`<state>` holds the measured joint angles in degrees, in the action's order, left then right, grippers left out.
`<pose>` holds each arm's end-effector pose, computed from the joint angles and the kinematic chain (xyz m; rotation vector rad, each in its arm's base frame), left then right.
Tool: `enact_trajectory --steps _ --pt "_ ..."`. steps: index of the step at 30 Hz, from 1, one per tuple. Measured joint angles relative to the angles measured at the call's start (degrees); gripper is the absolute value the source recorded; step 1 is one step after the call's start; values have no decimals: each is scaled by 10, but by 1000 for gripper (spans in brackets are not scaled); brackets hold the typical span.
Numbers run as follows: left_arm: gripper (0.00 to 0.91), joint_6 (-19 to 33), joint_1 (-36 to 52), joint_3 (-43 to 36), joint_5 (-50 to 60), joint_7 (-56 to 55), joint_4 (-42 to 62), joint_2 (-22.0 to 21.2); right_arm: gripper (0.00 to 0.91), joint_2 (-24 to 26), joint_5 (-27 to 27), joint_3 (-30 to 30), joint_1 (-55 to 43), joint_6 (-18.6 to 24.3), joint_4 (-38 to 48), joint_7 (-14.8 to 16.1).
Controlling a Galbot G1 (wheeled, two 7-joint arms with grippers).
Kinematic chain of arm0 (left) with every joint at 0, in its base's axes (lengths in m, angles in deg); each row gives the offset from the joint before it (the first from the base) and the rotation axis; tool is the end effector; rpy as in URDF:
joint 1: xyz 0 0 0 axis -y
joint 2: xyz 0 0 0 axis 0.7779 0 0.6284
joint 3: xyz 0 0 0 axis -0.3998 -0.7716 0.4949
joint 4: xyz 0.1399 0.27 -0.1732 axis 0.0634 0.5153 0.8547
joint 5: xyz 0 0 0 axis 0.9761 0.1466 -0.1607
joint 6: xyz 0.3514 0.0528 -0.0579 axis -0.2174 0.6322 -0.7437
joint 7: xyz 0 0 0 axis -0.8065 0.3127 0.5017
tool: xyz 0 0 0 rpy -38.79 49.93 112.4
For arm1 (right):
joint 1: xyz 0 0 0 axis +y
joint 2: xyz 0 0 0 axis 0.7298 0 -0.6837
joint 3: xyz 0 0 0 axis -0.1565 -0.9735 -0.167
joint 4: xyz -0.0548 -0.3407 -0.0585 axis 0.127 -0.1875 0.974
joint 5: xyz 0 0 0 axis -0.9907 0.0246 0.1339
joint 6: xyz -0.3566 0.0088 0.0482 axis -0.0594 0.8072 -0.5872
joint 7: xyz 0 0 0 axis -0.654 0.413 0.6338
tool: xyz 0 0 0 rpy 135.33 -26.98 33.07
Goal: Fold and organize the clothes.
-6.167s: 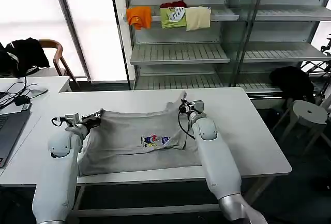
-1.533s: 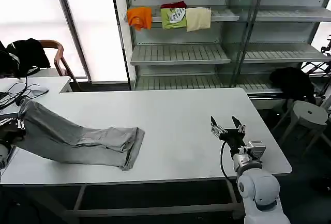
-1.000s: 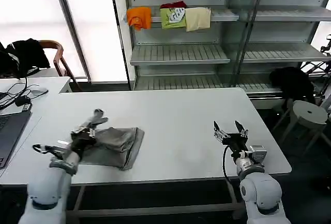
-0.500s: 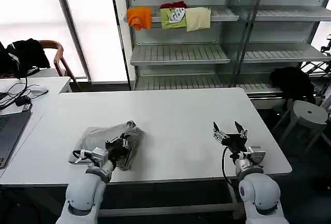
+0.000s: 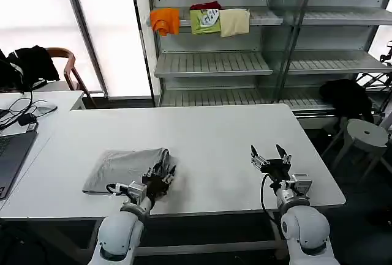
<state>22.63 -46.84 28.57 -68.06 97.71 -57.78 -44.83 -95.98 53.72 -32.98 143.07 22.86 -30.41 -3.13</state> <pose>0.2977 -0.0212 -0.2609 -0.4072 -2.7714 -0.1707 0.3048 -0.0369 -0.2339 0.1010 -3.0152 -0.0713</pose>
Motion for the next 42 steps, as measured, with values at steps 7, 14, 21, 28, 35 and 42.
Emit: enact_trajectory --steps 7,14,21,28,35,42 --pt "907 10 -9 33 -54 -4 -35 12 907 -1 -4 0 5 -1 -8 -2" --pt "907 27 -7 140 -150 -9 -14 74 907 -3 -11 -4 4 -1 -9 -2" --pt "907 37 1 196 -211 -21 30 121 907 -8 -18 -13 -2 -1 0 -3" --pt "907 44 13 214 -225 -27 78 137 907 -5 -18 -17 -4 -6 0 -4" --pt "907 46 19 220 -227 -27 120 144 907 -7 -23 -24 -6 -7 1 -4" --pt "907 49 17 220 -224 -21 137 143 907 -8 -25 -27 -5 -6 3 -3"
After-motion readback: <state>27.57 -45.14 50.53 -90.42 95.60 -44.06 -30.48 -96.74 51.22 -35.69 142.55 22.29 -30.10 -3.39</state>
